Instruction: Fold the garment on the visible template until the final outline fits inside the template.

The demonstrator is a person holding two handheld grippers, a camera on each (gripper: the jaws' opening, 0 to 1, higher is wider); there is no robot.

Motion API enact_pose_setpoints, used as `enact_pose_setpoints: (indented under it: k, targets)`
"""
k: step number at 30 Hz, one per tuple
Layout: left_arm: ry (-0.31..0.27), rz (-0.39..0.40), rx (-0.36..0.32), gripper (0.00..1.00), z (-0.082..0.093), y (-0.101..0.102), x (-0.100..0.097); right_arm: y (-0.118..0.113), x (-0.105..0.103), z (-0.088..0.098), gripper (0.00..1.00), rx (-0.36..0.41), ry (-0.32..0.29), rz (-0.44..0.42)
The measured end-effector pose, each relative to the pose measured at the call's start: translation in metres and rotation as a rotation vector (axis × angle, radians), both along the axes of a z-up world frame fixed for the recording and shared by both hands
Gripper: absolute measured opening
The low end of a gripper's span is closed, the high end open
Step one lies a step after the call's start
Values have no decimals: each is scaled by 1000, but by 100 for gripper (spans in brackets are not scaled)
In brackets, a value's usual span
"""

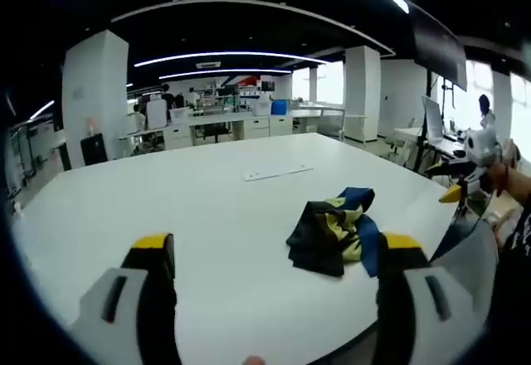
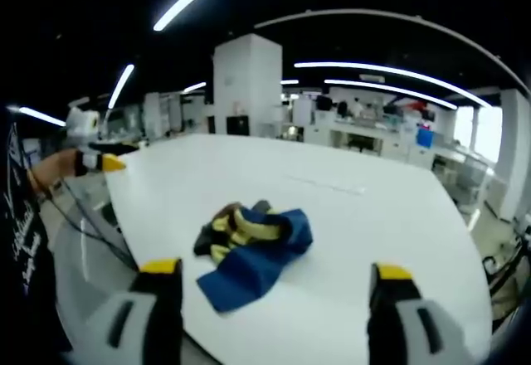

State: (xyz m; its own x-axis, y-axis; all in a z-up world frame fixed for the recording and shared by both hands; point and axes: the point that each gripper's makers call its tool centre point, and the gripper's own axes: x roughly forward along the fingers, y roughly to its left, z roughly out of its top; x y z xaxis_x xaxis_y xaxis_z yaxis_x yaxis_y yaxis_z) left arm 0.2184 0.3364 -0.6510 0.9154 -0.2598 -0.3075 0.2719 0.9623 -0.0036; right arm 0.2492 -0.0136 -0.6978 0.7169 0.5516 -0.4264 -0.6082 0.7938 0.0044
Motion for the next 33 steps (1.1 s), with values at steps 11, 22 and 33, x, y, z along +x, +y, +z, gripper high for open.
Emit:
enact_pose_setpoints:
  k: [11,22,33]
  targets:
    - [11,-19,7,99,-7,-6,9,3,2,-7,90,-1,19,9]
    - [25,-33,-5,99,-16,-9,13,9,6,-13,89,-14,29,26]
    - [30,-28,-9,99,-19,-8,14,16,8,-16,94,-6,45,54]
